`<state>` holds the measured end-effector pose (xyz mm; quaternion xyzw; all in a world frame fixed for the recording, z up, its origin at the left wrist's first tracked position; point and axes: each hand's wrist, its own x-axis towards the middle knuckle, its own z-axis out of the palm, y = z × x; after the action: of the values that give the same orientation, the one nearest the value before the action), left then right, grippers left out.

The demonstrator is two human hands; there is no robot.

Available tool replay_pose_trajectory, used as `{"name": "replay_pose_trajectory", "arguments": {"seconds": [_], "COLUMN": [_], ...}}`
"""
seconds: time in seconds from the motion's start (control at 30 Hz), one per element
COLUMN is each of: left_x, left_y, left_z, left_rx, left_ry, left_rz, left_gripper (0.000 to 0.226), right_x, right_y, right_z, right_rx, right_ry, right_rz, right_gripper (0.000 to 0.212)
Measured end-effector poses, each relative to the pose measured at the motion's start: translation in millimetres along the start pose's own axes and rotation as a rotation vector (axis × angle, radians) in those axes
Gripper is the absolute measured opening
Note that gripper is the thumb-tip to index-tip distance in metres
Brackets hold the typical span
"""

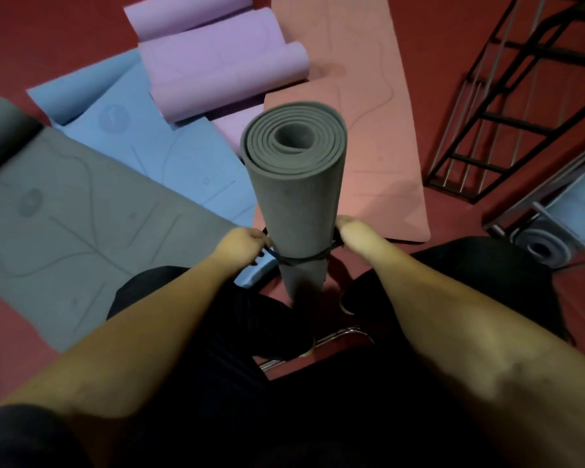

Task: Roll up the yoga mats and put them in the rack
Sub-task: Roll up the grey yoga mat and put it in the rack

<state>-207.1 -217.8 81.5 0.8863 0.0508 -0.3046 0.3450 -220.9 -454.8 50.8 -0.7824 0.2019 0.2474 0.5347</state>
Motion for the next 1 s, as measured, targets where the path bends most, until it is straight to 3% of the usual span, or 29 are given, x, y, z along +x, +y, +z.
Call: {"name": "replay_pose_trajectory", "arguments": {"seconds": [0.07, 0.1, 0.17, 0.27, 0.37, 0.5, 0.63, 0.67, 0.77, 0.87, 0.93, 1.0], "left_x": [-3, 1, 7, 11, 23, 42, 83, 93, 129, 168, 192, 209], "left_y": [4, 3, -2, 1, 18, 46, 67, 68, 75, 87, 97, 111], "left_z": [-1, -2, 2, 12, 24, 31, 41, 42, 46, 53, 63, 72], "left_rx": [-0.269, -0.273, -0.220, -0.307, -0.338, -0.631, -0.802, -0.817, -0.693, -0.507, -0.406, -0.350], "left_ry": [0.178, 0.216, 0.103, -0.072, -0.009, -0.003, -0.050, -0.059, -0.055, -0.111, -0.105, -0.077], "left_rz": [-0.048, -0.046, -0.025, -0.020, -0.005, 0.015, 0.066, 0.055, 0.121, 0.200, 0.246, 0.280], "left_gripper": [0.022, 0.021, 0.043, 0.073, 0.060, 0.063, 0.031, 0.033, 0.057, 0.102, 0.112, 0.108], "right_x": [3, 5, 13, 19, 29, 51, 81, 86, 116, 145, 158, 167], "right_y": [6, 7, 12, 13, 13, 2, -15, -18, -19, -20, -14, -2], "right_z": [0, 1, 3, 7, 6, -13, -50, -56, -76, -101, -118, -132], "right_rx": [-0.031, -0.074, -0.160, -0.059, 0.027, 0.112, 0.228, 0.241, 0.251, 0.249, 0.269, 0.353], "right_ry": [0.097, 0.147, 0.228, 0.151, 0.113, 0.147, -0.001, -0.047, -0.172, -0.222, -0.250, -0.245], "right_rz": [-0.060, -0.096, -0.169, -0.137, -0.064, 0.015, 0.158, 0.184, 0.233, 0.280, 0.285, 0.282], "right_gripper": [0.027, 0.027, 0.034, 0.042, 0.042, 0.052, 0.051, 0.048, 0.034, 0.025, 0.024, 0.021]}}
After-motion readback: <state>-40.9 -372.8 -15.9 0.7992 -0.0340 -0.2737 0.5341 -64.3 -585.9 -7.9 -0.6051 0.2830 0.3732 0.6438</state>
